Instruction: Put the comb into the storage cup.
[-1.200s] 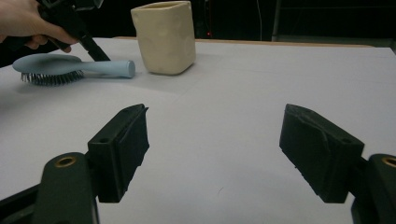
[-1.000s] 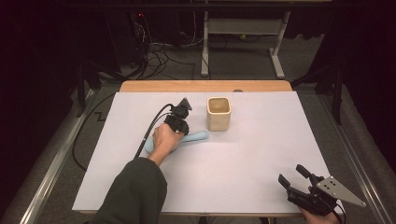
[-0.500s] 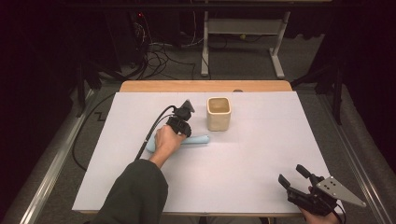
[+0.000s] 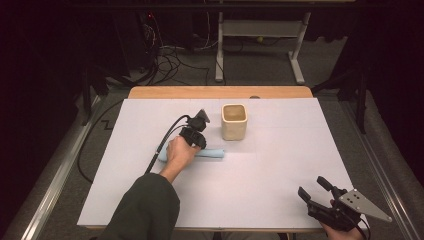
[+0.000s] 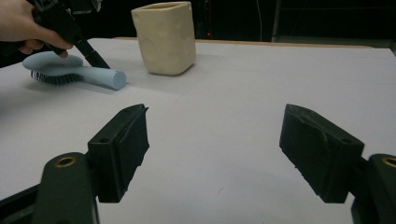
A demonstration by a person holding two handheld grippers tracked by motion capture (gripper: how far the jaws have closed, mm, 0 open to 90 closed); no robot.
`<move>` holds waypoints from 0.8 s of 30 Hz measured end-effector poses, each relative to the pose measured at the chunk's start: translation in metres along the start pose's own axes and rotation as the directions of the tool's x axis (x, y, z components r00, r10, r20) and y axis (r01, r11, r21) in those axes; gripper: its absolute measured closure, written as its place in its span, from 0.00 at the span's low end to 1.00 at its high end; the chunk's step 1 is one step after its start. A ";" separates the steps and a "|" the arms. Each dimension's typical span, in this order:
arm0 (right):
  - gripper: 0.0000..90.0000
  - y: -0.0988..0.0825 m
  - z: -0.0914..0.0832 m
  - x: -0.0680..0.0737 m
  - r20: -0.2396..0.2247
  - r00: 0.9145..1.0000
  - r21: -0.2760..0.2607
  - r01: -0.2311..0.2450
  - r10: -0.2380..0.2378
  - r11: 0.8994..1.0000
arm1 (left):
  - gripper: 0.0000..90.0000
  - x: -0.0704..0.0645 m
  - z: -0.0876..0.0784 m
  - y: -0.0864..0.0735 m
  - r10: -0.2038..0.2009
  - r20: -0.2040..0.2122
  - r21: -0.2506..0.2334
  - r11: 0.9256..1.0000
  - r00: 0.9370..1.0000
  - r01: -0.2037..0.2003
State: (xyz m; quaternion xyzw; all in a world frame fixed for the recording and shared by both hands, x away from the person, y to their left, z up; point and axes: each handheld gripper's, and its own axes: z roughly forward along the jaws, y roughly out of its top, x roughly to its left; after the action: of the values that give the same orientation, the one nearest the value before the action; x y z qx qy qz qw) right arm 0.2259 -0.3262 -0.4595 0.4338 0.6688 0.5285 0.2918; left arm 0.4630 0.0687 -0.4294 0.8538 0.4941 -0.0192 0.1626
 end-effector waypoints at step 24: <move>0.27 0.000 0.000 0.000 0.000 1.000 0.001 0.000 0.000 1.000 | 1.00 -0.013 -0.001 -0.012 0.042 0.022 -0.014 0.999 0.999 -0.042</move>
State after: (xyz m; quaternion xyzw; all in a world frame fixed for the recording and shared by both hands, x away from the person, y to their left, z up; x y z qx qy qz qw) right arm 0.2259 -0.3261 -0.4595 0.4342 0.6689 0.5282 0.2916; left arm 0.4463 0.0640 -0.4290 0.8626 0.4744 -0.0219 0.1742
